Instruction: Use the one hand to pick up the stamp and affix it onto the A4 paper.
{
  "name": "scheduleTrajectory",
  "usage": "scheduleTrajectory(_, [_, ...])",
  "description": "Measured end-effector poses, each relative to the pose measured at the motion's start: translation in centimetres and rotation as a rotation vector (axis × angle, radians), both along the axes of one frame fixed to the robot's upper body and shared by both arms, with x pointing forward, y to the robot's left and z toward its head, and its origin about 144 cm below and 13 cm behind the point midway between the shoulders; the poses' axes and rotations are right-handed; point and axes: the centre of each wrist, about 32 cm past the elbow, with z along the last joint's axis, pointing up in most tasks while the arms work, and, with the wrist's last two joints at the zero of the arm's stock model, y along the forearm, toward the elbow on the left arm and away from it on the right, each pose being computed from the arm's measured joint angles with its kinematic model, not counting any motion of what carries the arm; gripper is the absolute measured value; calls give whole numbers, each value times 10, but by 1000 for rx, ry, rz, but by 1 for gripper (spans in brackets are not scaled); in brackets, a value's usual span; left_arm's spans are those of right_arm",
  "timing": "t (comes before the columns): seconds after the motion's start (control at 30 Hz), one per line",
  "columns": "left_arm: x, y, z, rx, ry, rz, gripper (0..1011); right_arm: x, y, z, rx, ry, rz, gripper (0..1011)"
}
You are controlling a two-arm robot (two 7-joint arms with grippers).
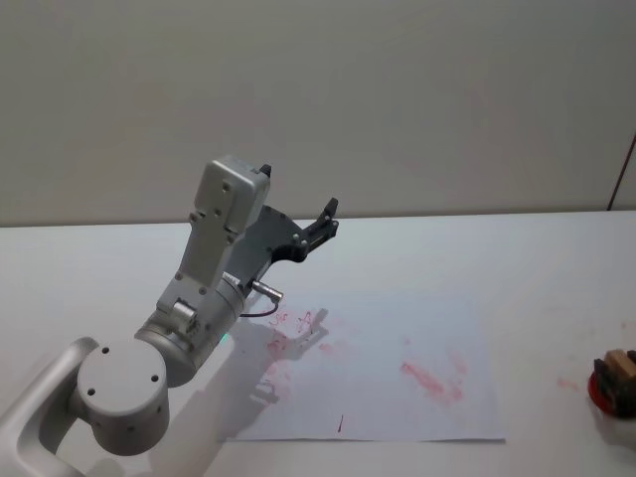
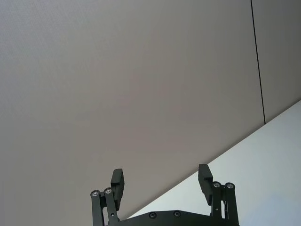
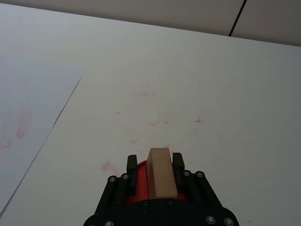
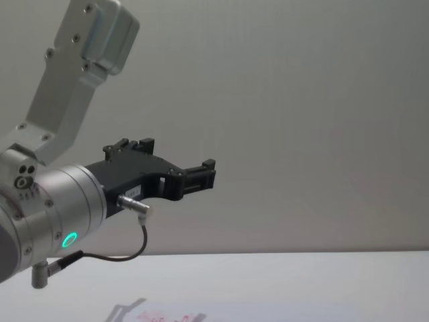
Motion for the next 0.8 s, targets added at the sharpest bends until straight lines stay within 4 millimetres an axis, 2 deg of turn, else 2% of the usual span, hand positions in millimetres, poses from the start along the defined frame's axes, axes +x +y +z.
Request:
scheduleTrajectory(0.5, [0,0,0,0,0,0,1001,0,0,-1,-6,6,0,865])
scheduleTrajectory(0.53, [0,0,0,0,0,0,1001,0,0,-1,-6,6,0,865])
scheduleTrajectory(0.57, [0,0,0,0,0,0,1001,0,0,-1,-6,6,0,917])
scheduleTrajectory(0.7, [0,0,0,0,0,0,1001,0,0,-1,-7,6,-1,993])
scheduleTrajectory(0.8, [0,0,0,0,0,0,1001,0,0,-1,-7,7,-1,1001])
